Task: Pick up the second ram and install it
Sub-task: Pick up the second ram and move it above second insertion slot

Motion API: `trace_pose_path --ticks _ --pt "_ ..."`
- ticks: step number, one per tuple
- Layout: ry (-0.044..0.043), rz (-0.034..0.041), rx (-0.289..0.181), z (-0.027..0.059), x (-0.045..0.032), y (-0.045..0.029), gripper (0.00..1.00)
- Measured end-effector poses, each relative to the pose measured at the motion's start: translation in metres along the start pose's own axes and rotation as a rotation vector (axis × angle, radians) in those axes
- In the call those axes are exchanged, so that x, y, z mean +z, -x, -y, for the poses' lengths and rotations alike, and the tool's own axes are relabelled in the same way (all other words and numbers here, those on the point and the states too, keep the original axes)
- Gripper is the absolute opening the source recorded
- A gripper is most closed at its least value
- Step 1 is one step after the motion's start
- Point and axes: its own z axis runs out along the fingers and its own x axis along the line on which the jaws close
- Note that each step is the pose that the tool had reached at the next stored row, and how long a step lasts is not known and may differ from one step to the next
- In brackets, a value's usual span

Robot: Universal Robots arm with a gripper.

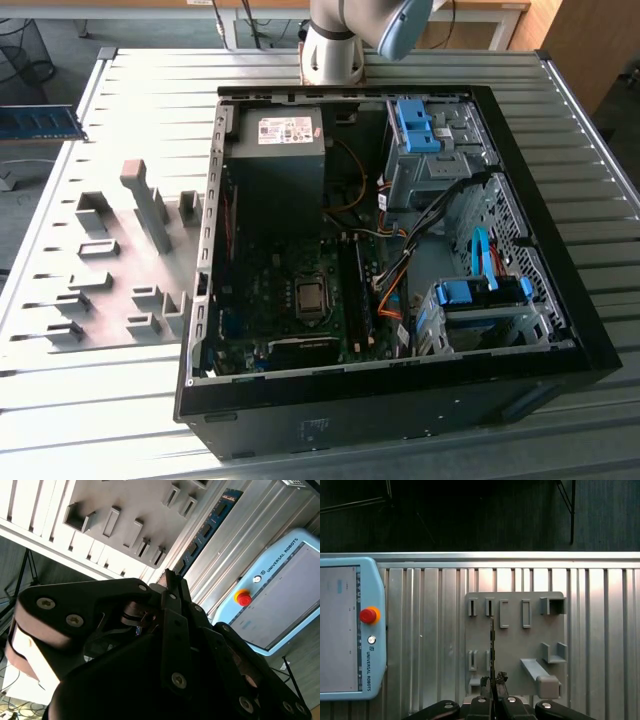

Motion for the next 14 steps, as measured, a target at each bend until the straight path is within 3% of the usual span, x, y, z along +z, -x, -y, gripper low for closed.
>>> trace_pose_path --ticks 14 --pt "0.0001 0.0000 0.000 0.0093 -0.0002 0.0001 0.14"
